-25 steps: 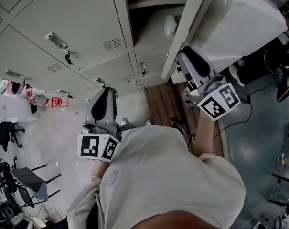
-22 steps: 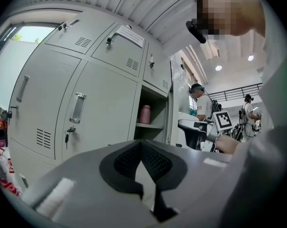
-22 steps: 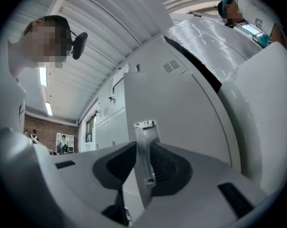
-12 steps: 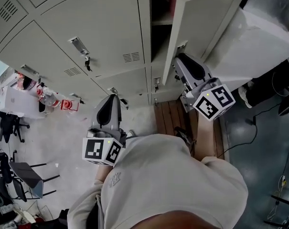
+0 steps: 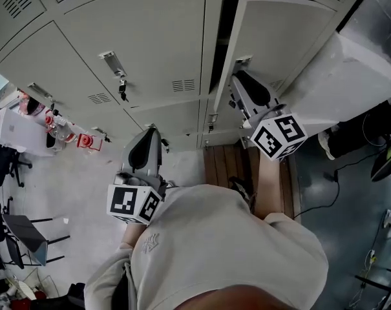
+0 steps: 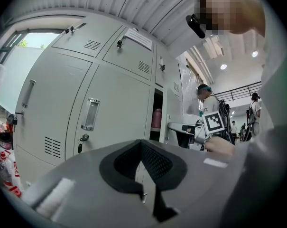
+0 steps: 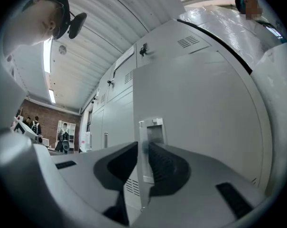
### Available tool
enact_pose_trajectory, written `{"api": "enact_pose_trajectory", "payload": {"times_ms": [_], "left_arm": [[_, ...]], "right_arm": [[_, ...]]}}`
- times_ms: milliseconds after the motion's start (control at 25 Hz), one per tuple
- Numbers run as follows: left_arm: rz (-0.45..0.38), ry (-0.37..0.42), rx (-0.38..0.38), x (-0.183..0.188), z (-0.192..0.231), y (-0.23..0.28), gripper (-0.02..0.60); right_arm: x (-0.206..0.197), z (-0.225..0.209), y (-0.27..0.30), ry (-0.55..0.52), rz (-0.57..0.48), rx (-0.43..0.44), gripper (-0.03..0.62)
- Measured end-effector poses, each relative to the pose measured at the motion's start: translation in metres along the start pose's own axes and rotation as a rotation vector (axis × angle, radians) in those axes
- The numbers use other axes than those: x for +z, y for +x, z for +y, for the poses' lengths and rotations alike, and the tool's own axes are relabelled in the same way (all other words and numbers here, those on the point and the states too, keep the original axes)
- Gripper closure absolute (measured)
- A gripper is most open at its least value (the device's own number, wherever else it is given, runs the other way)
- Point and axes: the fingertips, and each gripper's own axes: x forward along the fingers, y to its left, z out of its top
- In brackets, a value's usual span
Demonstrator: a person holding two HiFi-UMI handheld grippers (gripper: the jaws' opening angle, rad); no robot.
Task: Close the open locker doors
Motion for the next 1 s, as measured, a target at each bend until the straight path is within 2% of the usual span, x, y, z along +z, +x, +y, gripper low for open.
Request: {"api": "enact_pose_trajectory", "payload": {"times_ms": [440, 1000], "left_arm": [[-0.007, 0.007, 0.023, 0.006, 0.031, 0.011, 0.583], [-0.006, 0.002, 0.024, 0.007, 0.051, 0.019, 0.583]], "right_arm": [[-0.005, -0.018, 0.041, -0.007, -0.012, -0.04, 0.52], [-0.008, -0.03, 0.061, -0.009, -0.003, -0.102, 0.523]]}}
